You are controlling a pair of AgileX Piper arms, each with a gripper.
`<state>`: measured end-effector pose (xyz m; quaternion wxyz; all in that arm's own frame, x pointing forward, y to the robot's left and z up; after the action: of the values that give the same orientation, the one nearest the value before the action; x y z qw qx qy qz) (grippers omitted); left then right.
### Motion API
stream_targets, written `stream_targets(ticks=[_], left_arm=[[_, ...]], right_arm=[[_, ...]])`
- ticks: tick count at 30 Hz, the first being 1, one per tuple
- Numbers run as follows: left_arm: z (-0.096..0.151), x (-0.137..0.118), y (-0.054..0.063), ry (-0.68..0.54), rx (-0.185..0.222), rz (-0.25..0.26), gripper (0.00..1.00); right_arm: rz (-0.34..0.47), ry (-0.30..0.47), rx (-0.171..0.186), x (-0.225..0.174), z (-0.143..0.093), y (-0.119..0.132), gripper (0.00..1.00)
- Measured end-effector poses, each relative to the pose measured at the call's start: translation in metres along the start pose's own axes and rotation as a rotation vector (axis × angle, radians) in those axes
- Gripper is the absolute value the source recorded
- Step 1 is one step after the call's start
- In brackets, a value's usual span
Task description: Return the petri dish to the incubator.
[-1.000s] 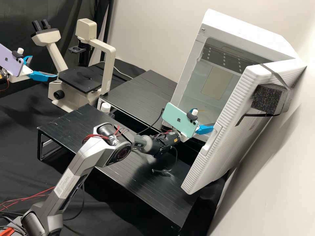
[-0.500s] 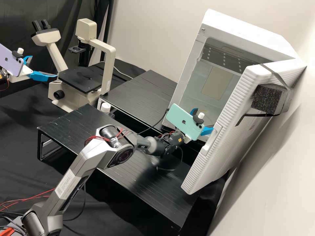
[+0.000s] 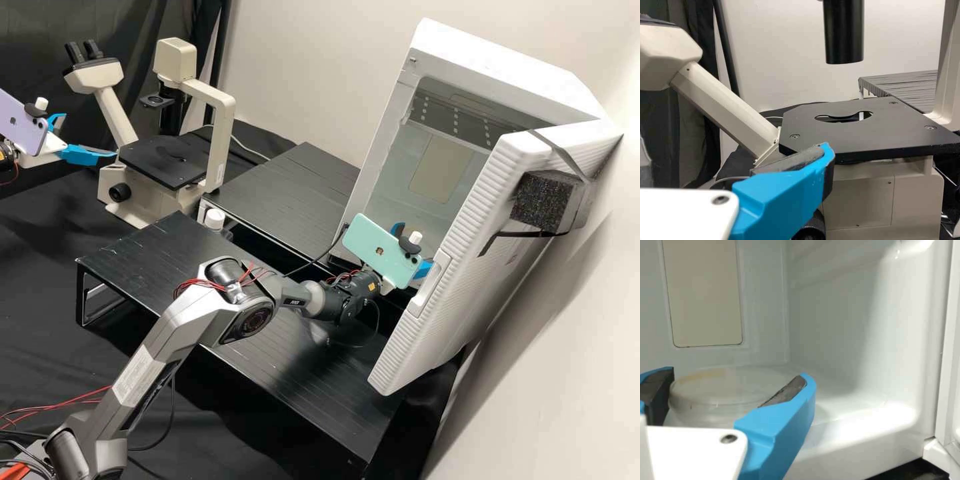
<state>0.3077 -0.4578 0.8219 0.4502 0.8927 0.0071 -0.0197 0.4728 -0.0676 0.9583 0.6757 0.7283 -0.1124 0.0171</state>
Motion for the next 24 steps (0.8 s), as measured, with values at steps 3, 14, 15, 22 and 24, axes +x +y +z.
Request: stream_targets(ticks=[3,14,15,22,24], left_arm=[[0.0,0.0,0.0,0.0,0.0,0.0,1.0],[0.0,0.0,0.0,0.0,0.0,0.0,1.0],[0.0,0.0,0.0,0.0,0.0,0.0,1.0],[0.0,0.0,0.0,0.0,0.0,0.0,1.0],[0.0,0.0,0.0,0.0,0.0,0.0,1.0]], right_arm=[[-0.004,0.002,0.002,0.0,0.0,0.0,1.0],[-0.016,0.01,-0.005,-0.002,-0.002,0.001,1.0],[-0.018,0.009,-0.007,-0.004,-0.003,0.001,1.0],[-0.03,-0.012,-0.018,-0.026,-0.004,0.007,1.0],[-0.021,-0.009,-0.016,-0.035,-0.005,0.011,1.0]])
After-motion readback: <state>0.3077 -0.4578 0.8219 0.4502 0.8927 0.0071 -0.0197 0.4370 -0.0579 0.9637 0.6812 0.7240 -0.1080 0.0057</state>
